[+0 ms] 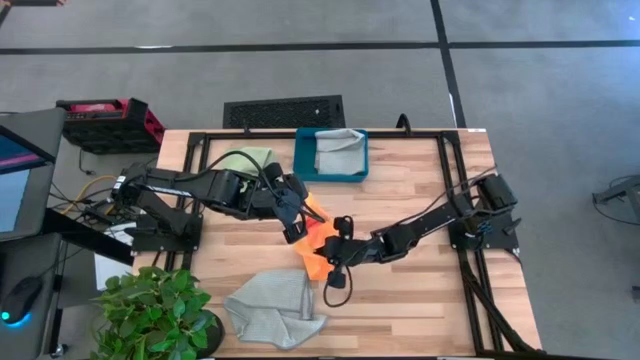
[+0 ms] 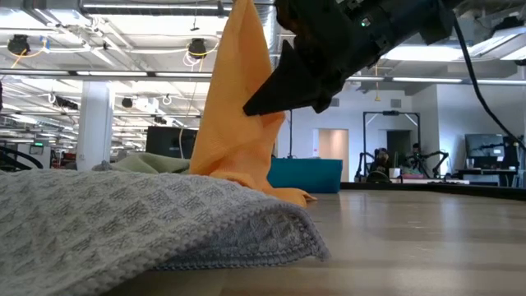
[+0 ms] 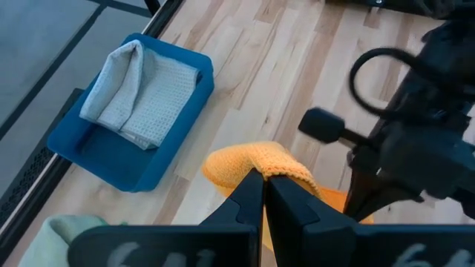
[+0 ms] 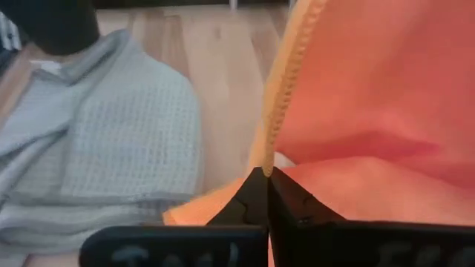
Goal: Fold microfiber towels
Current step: Fold the orange towel
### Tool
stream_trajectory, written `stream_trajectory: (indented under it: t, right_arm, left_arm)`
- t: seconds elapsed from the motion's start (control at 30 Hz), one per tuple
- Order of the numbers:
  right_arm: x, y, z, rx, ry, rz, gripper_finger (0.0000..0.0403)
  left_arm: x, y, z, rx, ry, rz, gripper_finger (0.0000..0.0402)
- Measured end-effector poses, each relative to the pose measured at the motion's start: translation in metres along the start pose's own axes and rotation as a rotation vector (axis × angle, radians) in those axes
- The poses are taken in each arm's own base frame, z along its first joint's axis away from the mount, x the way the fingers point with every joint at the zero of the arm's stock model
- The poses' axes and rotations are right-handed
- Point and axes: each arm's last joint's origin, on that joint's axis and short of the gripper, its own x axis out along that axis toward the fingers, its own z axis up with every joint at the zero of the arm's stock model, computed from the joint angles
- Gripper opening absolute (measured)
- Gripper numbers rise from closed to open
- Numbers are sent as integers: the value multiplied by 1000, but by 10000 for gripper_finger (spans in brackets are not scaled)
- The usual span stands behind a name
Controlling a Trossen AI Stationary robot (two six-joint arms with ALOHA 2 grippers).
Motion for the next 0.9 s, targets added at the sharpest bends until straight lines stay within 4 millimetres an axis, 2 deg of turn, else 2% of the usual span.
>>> stream_trajectory:
  t: [0.1,0.2,0.37,0.6,0.77,0.9]
  right_arm:
    - [-14,4,3,-28,24,-18,5]
    - [-37,9,7,-45,50,-56,5]
    - [-90,7,20,-72,56,-138,3]
    - [-167,-21,33,-6,34,-244,2]
    - [-204,-45,39,30,-32,-324,1]
    - [-225,-60,44,18,-100,-386,1]
  left_arm:
    - [0,0,-1,6,9,3,0]
    - [-1,1,-5,6,42,18,0]
    - [-2,5,-11,4,95,67,0]
    - [-8,2,-21,23,110,158,0]
    - [-10,0,-21,56,61,219,0]
    - [-10,3,-18,60,-8,311,0]
